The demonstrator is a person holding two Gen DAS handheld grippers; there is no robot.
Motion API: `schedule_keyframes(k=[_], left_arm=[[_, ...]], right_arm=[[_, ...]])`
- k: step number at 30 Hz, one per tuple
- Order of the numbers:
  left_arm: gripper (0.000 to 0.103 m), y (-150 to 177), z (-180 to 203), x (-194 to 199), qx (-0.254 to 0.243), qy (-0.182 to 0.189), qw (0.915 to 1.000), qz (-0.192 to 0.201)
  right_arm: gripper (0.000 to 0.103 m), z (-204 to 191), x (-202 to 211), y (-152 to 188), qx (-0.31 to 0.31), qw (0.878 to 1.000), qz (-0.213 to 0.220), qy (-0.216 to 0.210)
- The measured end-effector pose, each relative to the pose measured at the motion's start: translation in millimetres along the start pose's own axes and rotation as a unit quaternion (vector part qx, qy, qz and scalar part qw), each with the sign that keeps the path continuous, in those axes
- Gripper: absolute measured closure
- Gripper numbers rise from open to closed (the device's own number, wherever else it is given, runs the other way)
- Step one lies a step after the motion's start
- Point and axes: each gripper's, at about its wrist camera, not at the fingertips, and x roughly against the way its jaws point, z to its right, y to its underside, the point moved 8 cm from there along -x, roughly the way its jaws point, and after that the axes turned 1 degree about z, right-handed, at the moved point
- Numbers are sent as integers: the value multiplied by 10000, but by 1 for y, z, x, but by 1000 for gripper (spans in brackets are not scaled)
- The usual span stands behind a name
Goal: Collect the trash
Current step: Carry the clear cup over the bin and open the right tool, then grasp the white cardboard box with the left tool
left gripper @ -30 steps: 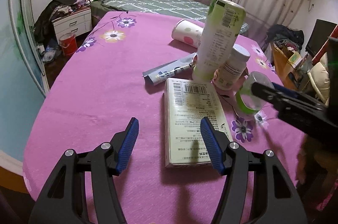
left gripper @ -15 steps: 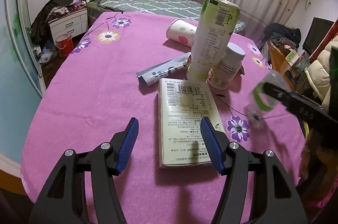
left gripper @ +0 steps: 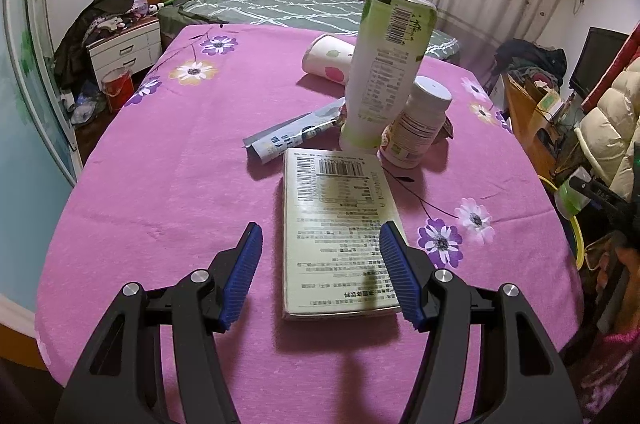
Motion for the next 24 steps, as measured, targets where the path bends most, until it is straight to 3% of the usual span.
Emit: schedule_keyframes(k=[7,16,20,24], left_arm=[[36,0,8,-3,-53,5,10000,-42],[35,0,14,-10,-80,32,9999,-129],[20,0,17,-13,-89,53,9998,-153],[16,-3,22,-18,-151,39,9997,-173]], right_arm=[[53,41,-27,2,-204,9991,-214,316],[45,44,-25,4,-270,9989,-163,355],[45,42,-21,2,-283,9991,-120,309],[44,38,-19,3,-252,9993,-124,256]])
